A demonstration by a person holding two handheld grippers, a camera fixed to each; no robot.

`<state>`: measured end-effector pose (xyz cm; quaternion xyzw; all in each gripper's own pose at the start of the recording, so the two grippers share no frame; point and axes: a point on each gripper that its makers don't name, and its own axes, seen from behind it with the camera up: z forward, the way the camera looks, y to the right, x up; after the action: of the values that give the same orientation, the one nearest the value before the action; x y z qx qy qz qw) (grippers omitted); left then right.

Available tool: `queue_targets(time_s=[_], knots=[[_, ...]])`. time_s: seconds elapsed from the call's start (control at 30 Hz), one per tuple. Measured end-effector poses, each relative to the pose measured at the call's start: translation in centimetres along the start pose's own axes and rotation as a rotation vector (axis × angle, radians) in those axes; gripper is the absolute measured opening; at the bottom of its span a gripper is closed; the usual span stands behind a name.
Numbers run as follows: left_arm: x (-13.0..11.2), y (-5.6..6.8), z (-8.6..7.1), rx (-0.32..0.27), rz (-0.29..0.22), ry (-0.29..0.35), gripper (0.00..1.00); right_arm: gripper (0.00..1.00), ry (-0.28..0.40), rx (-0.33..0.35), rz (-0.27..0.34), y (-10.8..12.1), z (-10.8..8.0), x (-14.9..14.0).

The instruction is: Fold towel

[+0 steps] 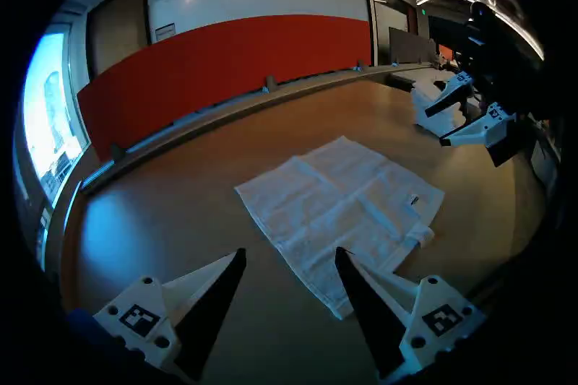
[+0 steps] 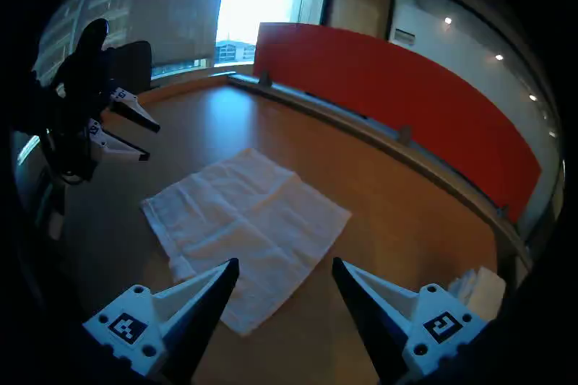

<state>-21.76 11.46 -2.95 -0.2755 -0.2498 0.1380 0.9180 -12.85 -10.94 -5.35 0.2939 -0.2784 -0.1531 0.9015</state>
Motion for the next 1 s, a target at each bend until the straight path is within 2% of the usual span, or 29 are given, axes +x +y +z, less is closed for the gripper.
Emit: queue_targets(time_s=[0.53, 1.0], knots=[[-5.7, 2.5, 2.0, -0.076, 0.016, -0.113, 0.92, 1.0, -0.099, 0.055, 0.001, -2.4, 1.9, -5.9], [-8.4, 4.2, 2.9, -0.129, 0.027, -0.175, 0.91, 1.0, -0.166, 0.088, 0.001, -3.5, 2.2, -9.6]])
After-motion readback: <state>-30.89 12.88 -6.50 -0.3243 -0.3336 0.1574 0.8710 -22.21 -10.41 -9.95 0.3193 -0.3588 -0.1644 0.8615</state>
